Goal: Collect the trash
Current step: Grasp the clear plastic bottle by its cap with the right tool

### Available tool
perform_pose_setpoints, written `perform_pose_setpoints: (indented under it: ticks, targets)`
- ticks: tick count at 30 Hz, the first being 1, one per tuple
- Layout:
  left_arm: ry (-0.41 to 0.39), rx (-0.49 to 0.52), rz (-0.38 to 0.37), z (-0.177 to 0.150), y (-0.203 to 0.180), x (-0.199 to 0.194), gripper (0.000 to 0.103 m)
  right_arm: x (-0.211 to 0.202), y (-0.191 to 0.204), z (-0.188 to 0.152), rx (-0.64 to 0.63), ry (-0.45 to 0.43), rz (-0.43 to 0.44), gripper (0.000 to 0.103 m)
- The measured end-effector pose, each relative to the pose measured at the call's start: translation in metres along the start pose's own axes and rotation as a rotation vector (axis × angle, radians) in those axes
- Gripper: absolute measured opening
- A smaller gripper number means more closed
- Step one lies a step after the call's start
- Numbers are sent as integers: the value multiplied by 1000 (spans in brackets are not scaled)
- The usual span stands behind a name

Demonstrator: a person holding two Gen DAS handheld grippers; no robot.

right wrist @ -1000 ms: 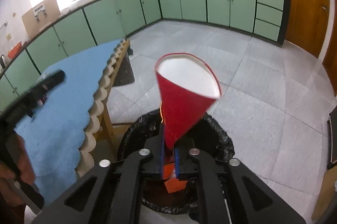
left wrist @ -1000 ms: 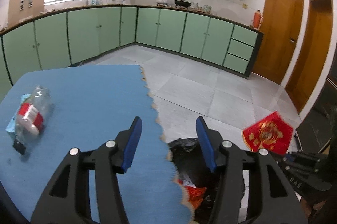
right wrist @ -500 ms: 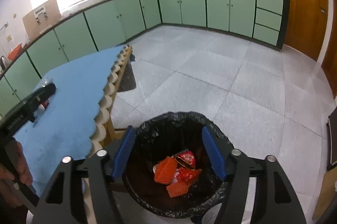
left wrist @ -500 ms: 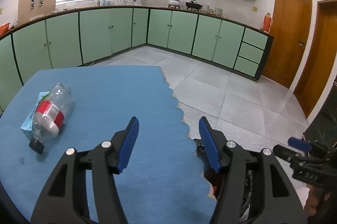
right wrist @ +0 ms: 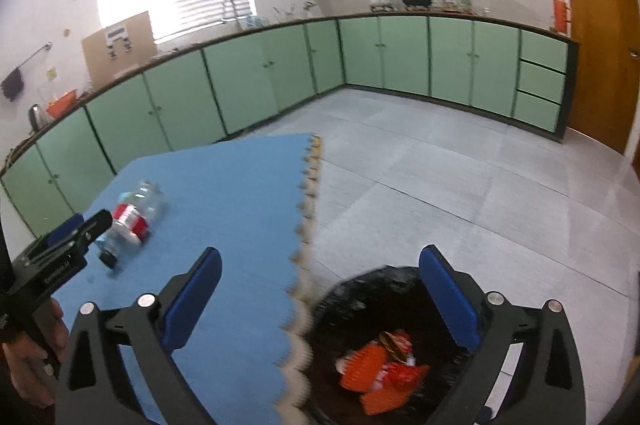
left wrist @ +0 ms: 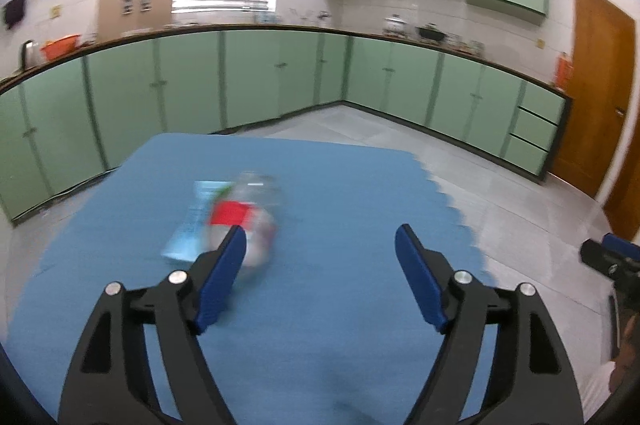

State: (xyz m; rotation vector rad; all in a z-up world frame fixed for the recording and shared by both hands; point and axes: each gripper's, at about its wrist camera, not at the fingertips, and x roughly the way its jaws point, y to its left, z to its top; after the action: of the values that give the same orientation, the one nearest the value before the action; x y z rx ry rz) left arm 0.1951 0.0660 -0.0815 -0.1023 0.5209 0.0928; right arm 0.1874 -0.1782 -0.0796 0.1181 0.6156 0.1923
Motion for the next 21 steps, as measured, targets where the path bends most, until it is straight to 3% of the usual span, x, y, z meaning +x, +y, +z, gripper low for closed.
perform_pose_setpoints:
  ticks: [8, 16, 21]
  targets:
    - [7, -55, 164, -2, 90, -11, 76, 35, 85, 5, -32, 3, 80, 97]
    - [36, -84, 231, -14, 150, -23, 76, 61, 177, -18, -70, 48, 128, 95]
    - [56, -105, 241, -22, 173, -24, 76, 78, 215, -36, -104, 94, 132, 89]
